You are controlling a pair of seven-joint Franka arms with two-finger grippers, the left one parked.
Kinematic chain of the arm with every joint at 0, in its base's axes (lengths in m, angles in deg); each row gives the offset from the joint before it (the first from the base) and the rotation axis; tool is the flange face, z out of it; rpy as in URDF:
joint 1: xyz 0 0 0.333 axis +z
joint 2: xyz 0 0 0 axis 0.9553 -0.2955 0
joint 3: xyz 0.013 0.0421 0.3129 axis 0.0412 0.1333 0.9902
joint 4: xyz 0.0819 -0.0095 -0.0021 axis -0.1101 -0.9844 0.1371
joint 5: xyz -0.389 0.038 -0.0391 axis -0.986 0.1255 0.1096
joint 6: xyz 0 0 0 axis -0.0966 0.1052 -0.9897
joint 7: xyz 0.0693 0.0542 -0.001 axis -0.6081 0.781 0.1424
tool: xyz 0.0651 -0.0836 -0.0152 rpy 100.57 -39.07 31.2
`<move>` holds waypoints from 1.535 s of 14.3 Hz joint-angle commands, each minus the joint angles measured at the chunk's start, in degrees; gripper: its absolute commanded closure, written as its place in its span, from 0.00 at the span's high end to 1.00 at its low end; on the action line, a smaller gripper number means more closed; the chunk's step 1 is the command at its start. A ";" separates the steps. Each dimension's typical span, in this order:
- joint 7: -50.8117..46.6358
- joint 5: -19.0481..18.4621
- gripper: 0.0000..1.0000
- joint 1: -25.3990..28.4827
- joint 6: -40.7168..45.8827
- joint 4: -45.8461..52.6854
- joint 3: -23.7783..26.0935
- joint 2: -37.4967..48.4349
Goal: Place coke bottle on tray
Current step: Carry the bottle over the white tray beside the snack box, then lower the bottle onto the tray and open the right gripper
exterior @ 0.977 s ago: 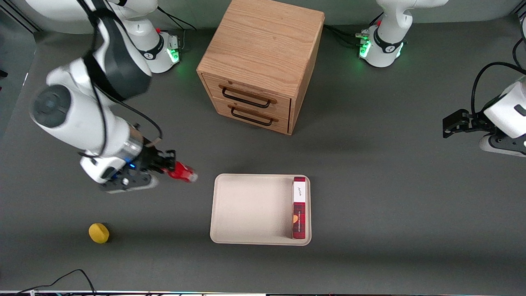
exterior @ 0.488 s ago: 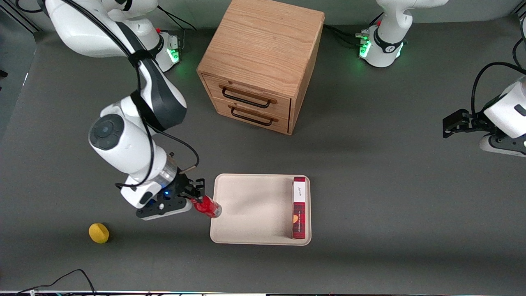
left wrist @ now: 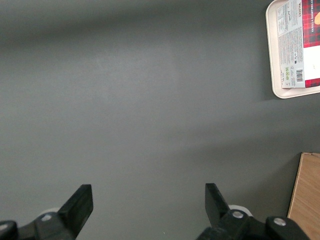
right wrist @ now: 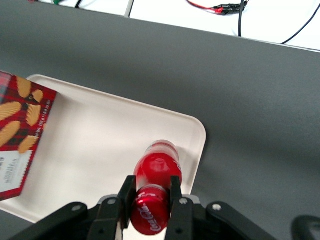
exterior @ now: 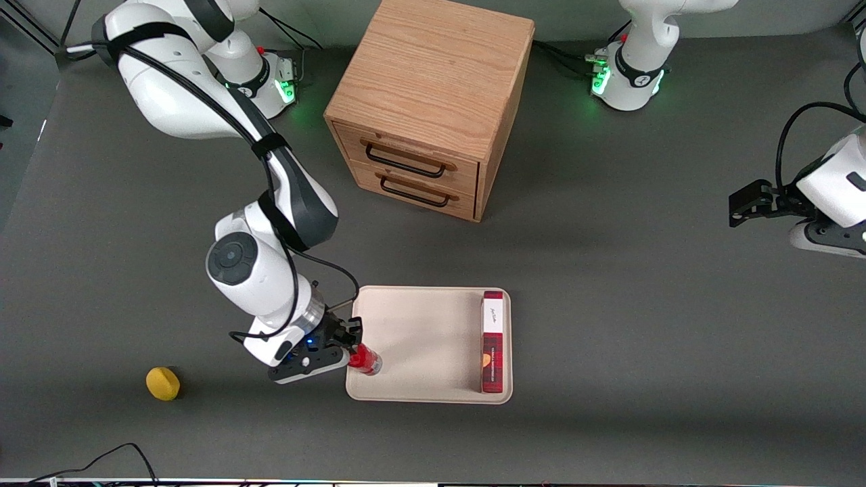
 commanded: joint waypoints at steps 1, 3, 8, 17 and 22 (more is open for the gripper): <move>0.62 -1.99 0.00 2.67 -0.02 3.27 -1.43 -2.16; 0.88 -2.00 0.00 2.76 -0.98 3.27 -2.14 -2.78; 1.15 -2.00 0.05 2.59 -2.57 3.19 -2.23 -3.22; 0.88 -1.21 1.00 0.58 -1.18 2.14 -1.53 0.45; 0.79 -0.68 1.00 -4.16 7.27 -12.51 -0.48 17.22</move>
